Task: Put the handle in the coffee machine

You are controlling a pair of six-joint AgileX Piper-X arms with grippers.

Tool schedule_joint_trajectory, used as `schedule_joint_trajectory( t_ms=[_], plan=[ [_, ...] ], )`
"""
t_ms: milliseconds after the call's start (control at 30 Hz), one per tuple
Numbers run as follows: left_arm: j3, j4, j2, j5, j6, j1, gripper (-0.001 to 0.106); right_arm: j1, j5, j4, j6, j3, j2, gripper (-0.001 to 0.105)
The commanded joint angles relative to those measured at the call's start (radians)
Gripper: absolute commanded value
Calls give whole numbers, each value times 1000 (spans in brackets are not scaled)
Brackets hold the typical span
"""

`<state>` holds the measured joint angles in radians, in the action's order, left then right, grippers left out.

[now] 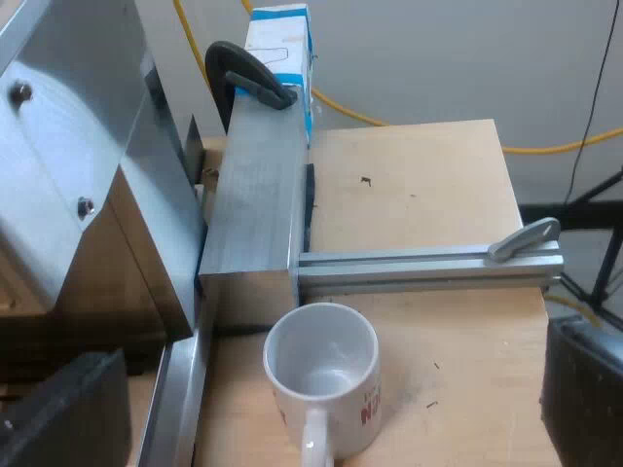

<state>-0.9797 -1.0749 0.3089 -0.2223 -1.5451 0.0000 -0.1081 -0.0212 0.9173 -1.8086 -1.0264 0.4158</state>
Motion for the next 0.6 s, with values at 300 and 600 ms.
schedule_joint_trajectory(
  t_ms=[300,600],
  plan=[
    [89,11,-170,1,92,0,105,5,-4,-40,-38,149,-326,86],
    [215,16,-324,1,92,0,105,3,-25,0,-32,172,-468,86]
  ],
)
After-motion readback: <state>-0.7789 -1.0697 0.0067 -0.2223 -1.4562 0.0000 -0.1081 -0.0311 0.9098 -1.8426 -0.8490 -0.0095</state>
